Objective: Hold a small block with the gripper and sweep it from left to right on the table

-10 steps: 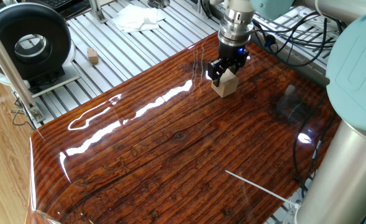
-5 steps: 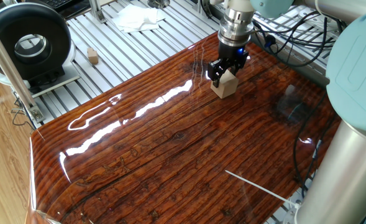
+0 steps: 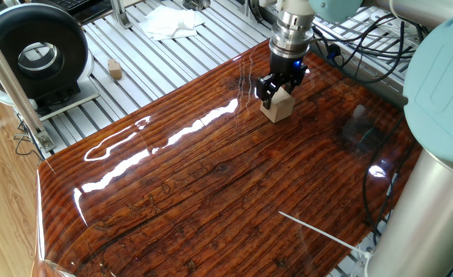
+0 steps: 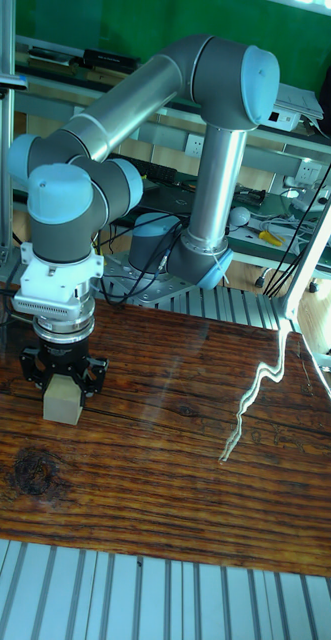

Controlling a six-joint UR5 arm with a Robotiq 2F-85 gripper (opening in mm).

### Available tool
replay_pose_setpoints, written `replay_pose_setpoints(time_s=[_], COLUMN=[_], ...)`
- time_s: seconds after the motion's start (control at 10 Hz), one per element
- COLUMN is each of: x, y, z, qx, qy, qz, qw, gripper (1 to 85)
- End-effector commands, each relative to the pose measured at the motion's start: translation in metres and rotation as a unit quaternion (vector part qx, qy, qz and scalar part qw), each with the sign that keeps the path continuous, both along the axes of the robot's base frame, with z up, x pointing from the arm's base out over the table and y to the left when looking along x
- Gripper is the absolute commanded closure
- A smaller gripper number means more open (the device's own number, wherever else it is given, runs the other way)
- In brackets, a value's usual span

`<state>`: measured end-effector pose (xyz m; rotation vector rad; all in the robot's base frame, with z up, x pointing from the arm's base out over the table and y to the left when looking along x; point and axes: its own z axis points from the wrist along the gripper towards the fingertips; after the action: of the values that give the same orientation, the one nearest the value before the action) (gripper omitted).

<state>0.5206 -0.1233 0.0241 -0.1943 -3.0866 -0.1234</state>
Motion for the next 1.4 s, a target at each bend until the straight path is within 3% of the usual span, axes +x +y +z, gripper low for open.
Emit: replay_pose_setpoints(time_s=[0.0,0.4,0.5,0.7,0.8,0.9,1.0,1.1,1.3], x=[0.001,0.001,-0.003,-0.006,-0.005,-0.002,-0.001,-0.003,-0.004], y=[0.005,0.001,-0.002,0.016,0.024,0.021,0.005,-0.002,0.005], z=[0.005,-0.009,-0.007,0.016,0.021,0.015,0.01,0.007,0.004], qx=[0.001,-0.015,-0.028,-0.03,-0.033,-0.039,-0.07,-0.084,-0.069], qy=[0.004,-0.002,0.007,0.03,0.034,0.026,0.023,0.023,0.022], qz=[-0.007,-0.002,-0.001,-0.015,-0.021,-0.014,-0.002,0.008,0.015], qw=[1.0,0.9999,0.9996,0.999,0.9987,0.9988,0.9973,0.9962,0.9973], gripper=[84.7,84.7,84.7,84.7,84.7,84.7,84.7,84.7,84.7])
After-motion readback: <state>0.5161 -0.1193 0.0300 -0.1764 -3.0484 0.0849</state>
